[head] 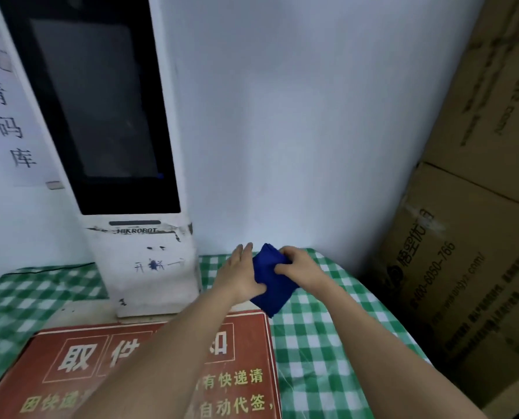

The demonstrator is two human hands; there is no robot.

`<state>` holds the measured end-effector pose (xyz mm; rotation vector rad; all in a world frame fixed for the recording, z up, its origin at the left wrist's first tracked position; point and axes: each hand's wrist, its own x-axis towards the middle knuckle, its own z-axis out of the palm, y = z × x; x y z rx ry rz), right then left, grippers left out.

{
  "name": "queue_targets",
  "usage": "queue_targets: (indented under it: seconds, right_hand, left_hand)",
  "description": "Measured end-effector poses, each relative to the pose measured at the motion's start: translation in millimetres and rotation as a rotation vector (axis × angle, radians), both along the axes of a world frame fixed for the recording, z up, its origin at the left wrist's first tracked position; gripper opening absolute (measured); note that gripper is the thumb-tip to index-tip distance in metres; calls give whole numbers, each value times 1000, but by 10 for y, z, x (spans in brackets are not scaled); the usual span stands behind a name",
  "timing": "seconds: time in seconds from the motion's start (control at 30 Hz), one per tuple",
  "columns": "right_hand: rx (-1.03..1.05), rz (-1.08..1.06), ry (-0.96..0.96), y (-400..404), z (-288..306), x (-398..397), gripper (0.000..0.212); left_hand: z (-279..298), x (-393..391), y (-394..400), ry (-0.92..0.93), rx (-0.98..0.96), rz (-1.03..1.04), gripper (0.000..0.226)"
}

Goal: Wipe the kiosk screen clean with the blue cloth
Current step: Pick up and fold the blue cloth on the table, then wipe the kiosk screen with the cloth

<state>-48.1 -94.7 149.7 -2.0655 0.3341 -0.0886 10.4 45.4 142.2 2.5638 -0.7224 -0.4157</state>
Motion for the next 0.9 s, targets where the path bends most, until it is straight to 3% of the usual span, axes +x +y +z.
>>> queue_targets:
  seconds: [0.1,0.17,0.3,0.43,0.67,0.9]
  right_hand:
    - [53,73,-17,221,315,-25,17]
    - [62,111,-23,364,479,-28,13]
    - [83,125,-77,637,703,15,4]
    - [-6,32,-261,1105,838,142,14]
    - [-723,-244,-599,2330,1153,299,14]
    - [-1019,-293,-954,3157,1470,554,21]
  left_hand:
    - [290,32,295,171,-129,10,37]
    - [455,13,520,277,-249,19,22]
    - [732,4,943,344,-398,88,18]
    - [958,18,1418,392,-592,242,11]
    - [1472,134,2233,326,-891,434,9]
    - [2025,389,2874,387,-1070,394,16]
